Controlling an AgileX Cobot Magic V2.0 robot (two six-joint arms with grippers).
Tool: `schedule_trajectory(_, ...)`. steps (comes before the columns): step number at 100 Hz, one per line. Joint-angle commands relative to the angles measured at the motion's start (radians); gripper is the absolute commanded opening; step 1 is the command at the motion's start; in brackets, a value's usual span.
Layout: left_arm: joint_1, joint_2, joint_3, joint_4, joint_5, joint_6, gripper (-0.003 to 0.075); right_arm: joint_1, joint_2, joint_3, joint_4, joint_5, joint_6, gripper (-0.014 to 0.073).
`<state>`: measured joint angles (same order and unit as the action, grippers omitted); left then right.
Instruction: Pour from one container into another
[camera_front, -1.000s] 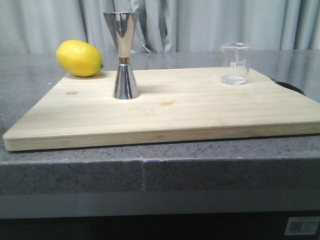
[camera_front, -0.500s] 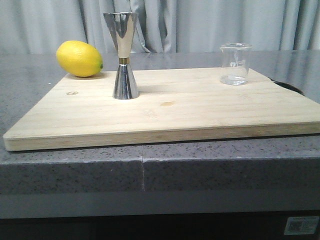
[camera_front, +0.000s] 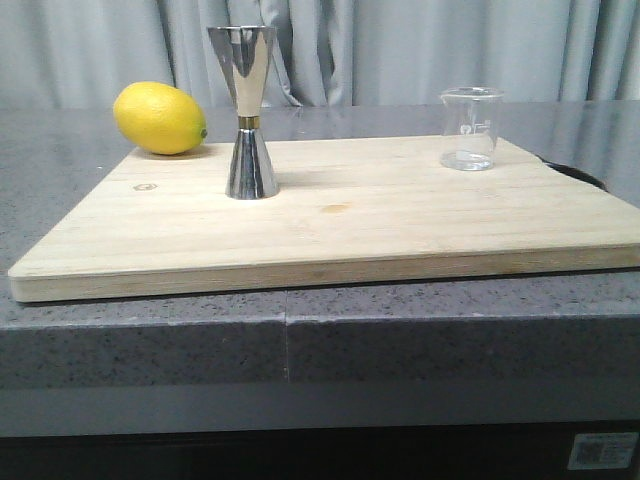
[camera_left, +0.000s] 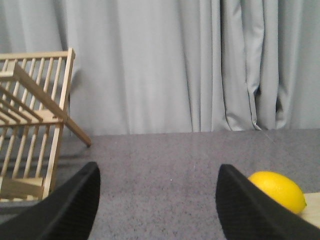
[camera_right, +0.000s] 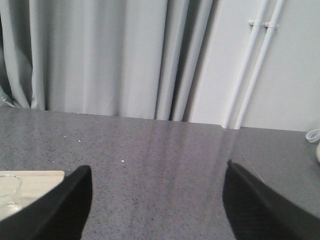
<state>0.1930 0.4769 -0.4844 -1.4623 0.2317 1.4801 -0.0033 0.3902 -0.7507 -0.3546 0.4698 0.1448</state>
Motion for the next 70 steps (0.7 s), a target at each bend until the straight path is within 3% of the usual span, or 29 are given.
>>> schedule_trajectory(1, 0.002, -0.046, 0.042, -0.049, -0.025, -0.012, 0.0451, -0.006, -0.073, 0.02, -0.025, -0.01, -0.002, 0.0494)
schedule_trajectory(31, 0.002, -0.168, 0.159, -0.049, -0.026, -0.012, 0.0438, -0.006, -0.275, 0.213, -0.025, -0.007, -0.002, 0.0491)
schedule_trajectory(70, 0.002, -0.174, 0.221, -0.064, 0.014, -0.012, 0.0438, -0.006, -0.285, 0.334, 0.057, -0.08, -0.002, 0.049)
